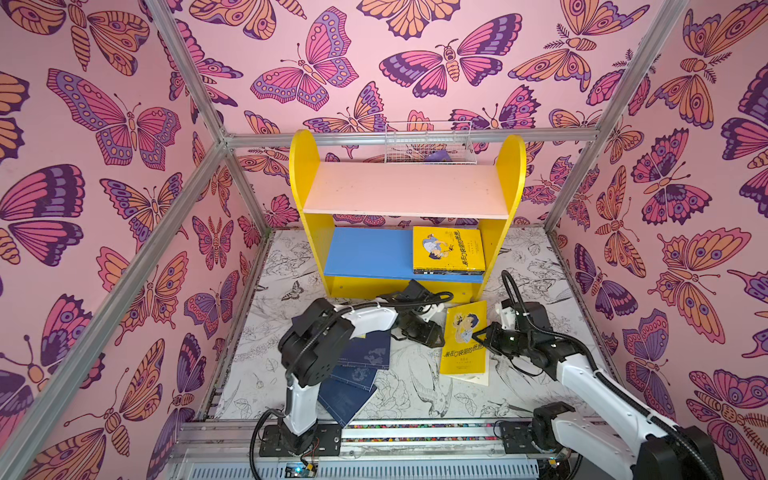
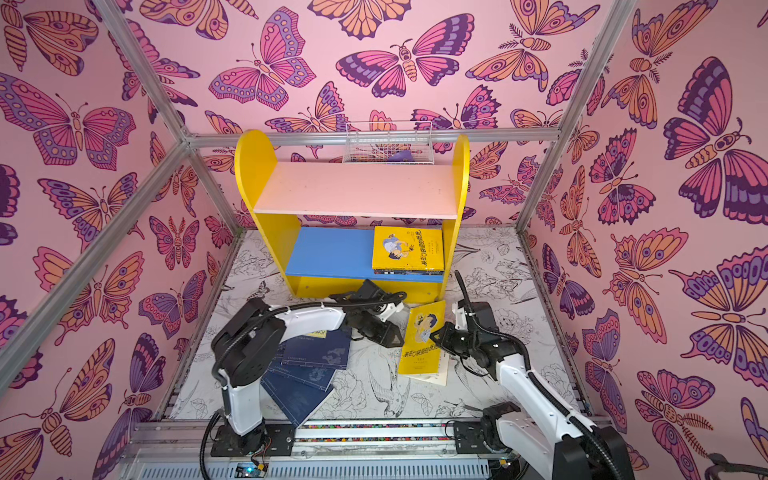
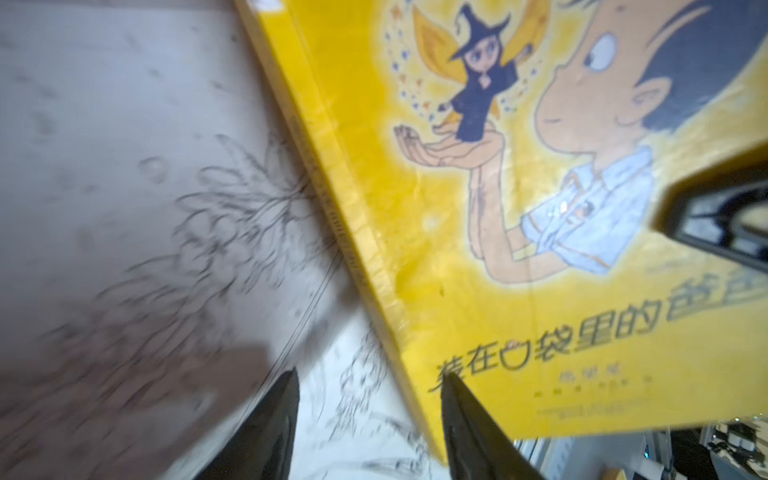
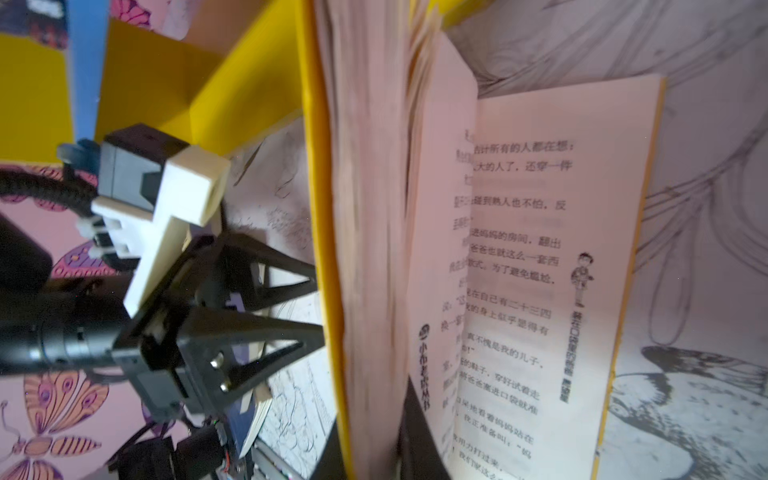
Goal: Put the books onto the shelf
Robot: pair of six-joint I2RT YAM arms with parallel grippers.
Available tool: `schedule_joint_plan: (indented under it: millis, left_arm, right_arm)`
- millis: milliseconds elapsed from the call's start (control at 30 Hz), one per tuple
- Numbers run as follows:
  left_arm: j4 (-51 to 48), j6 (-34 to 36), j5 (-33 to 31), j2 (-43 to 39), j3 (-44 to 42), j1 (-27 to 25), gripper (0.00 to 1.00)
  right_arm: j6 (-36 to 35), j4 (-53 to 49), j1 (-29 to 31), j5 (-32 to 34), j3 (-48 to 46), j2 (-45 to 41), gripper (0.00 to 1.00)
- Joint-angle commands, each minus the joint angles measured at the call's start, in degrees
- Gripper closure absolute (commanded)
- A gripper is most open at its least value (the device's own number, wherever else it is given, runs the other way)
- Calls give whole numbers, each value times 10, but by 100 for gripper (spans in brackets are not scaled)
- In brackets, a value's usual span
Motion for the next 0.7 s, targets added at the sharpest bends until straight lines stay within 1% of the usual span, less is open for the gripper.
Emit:
schedule_joint_plan:
  millis: [0,67,133,200,267,400,500,567,667]
  left_arm:
    - [44,-73,87,-90,-58,86,31]
    - [80,-109,119,-137,-104,129,23]
    - [82,-117,136,-171,-128,155,12]
    - [83,-121,147,-206,-147,164,5]
    - [87,-124,156,-236,-163,165,0]
    - [113,-133,168,-265,-189,166,0]
    - [142,-149,169,-264,-202,165,1]
    - [191,-179,182,-256,-214,163,2]
    - [271,-223,195,-241,-220,152,5]
  right_arm:
    - [-57,-7,3,-129,41,-22,100]
    - [-43,39,3,-192,43,-23,100]
    - [-8,105,2,-238,43,-18,100]
    - [18,152,3,-269,48,-4,100]
    - [18,166,3,-303,65,18,100]
    - [8,162,4,-324,91,48,100]
    - [22,191,6,-328,96,59,100]
    - [38,218,11,-330,97,64,100]
    - [33,219,27,-331,104,74,100]
